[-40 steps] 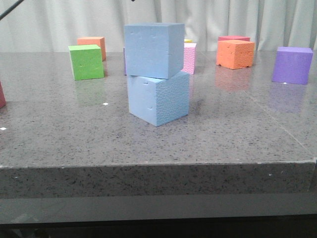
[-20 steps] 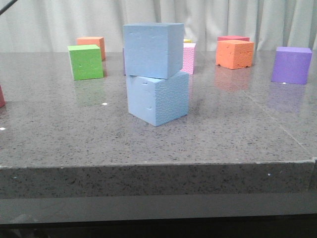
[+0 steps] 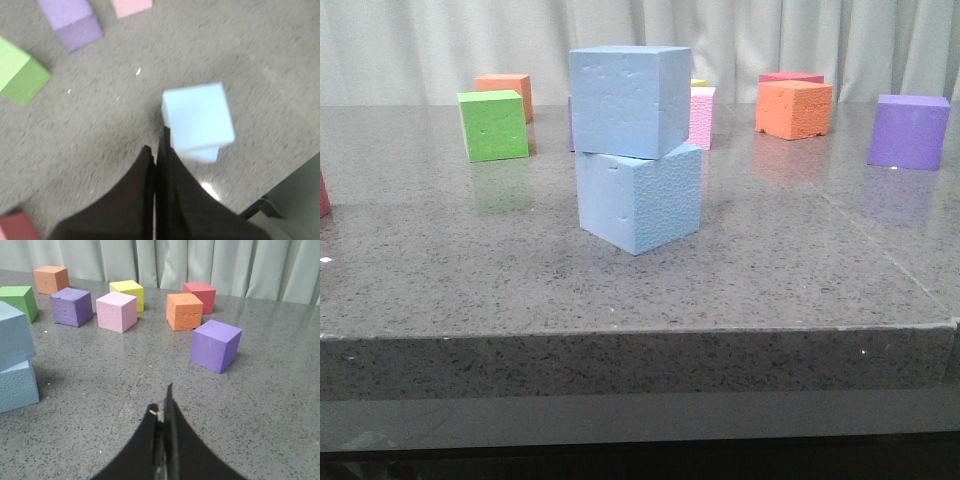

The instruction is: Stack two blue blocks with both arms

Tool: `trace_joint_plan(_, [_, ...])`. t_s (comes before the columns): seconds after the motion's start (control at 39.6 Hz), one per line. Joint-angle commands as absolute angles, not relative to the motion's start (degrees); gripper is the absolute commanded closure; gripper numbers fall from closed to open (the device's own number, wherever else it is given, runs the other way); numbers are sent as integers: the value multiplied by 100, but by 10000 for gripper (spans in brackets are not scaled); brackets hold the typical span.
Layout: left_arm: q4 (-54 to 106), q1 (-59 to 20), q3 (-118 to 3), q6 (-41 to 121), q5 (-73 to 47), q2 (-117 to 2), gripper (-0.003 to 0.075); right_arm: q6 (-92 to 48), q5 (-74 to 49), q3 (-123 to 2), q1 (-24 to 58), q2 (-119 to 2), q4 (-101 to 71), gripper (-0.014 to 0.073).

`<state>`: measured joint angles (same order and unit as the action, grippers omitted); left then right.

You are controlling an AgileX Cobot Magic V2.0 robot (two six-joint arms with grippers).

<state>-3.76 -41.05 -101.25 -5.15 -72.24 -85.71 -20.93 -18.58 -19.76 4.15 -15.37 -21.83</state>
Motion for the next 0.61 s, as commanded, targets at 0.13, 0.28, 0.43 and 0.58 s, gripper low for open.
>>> trace_joint_plan(0.13, [-440,-4140,-8838,-600,-6387,-7150,741,-2141,-1457,-2124,403,-1578,-2237,661])
trace_joint_plan(0.28, [-416,-4140,-7665,-600,-5467,-6042,741,-2141,-1457,-2124,403,-1578,-2237,661])
trace_joint_plan(0.43, [-416,-4140,-6507,-600,-4639,-4968,741,-2141,-1457,-2124,403,-1578,-2237,661])
trace_joint_plan(0.58, [-224,-4140,-5637,-600,-3887,-4020,741,-2141,-1457,-2124,403,-1578,-2237,661])
